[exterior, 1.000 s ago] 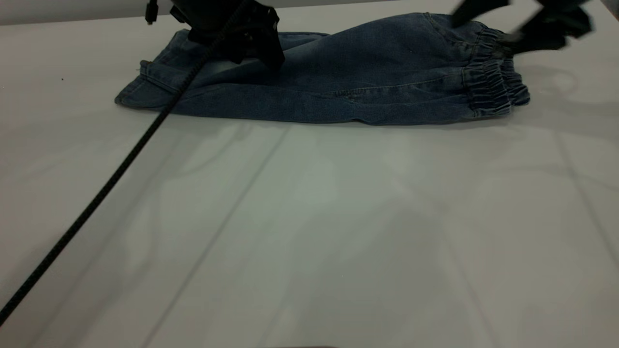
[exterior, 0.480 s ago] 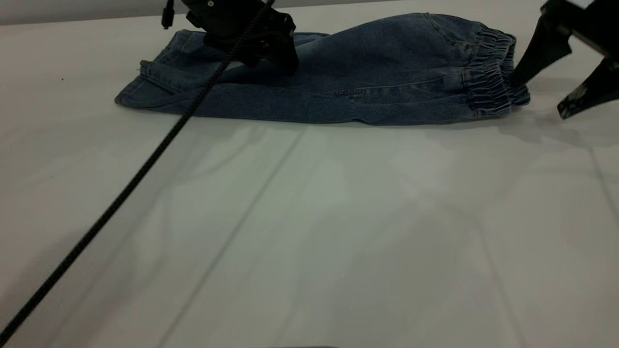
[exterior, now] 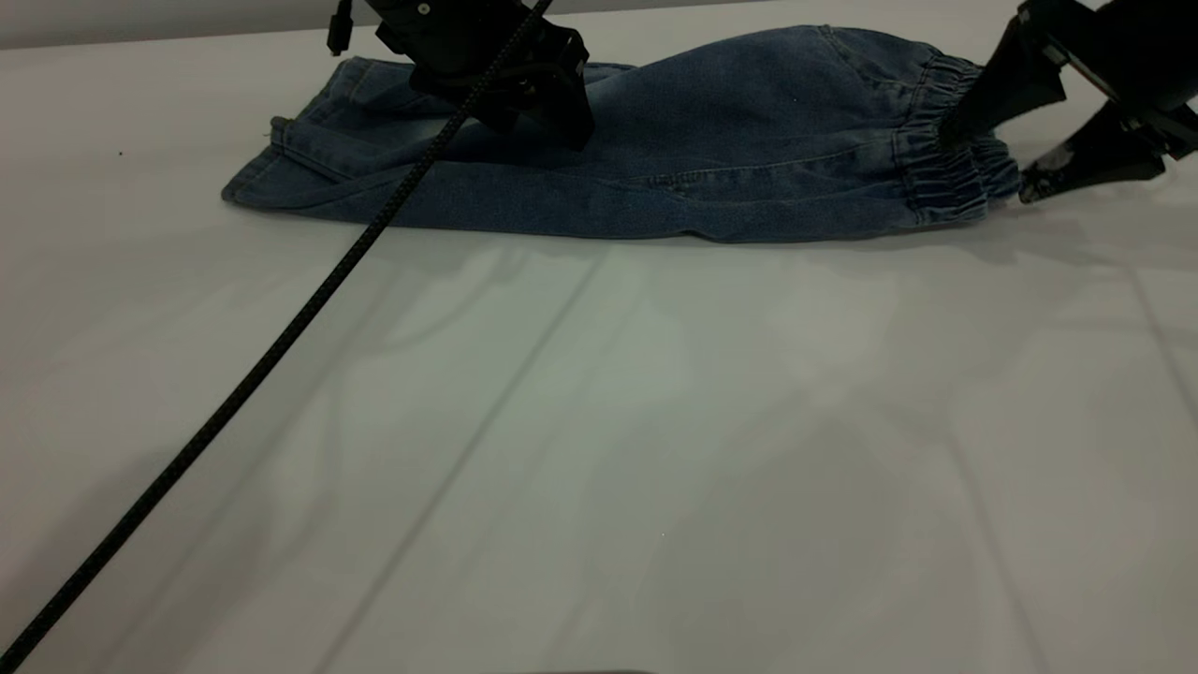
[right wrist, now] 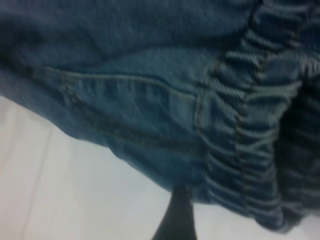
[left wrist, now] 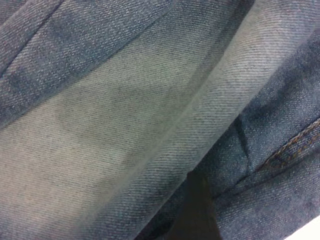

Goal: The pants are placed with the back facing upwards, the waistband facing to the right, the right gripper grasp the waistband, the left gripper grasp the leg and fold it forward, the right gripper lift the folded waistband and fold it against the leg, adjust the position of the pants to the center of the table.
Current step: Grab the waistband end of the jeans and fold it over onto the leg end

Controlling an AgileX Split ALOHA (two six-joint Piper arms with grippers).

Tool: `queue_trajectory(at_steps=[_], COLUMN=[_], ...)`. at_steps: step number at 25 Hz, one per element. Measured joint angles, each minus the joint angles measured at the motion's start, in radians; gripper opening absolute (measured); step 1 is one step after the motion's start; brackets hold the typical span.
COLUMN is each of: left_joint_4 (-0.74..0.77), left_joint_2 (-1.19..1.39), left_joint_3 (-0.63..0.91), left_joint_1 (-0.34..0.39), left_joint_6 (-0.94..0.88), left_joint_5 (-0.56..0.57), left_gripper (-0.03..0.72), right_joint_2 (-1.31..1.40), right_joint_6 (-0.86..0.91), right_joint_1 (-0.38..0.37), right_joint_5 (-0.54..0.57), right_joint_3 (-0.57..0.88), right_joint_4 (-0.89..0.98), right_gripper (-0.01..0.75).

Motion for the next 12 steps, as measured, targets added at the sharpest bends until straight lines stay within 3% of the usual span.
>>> queue_trajectory(at_steps=[12], left_joint_4=[-0.036], left_joint_2=[0.000], left_joint_3=[0.000], left_joint_1=[0.000], left_joint_6=[0.000], left_joint_5=[-0.026], left_gripper=[0.548], right_joint_2=[0.033], right_joint_6=[-0.052], right_joint_1=[0.011], right_joint_5=[-0.047], right_joint_3=[-0.001], right_joint_4=[0.015], right_gripper=[0.590])
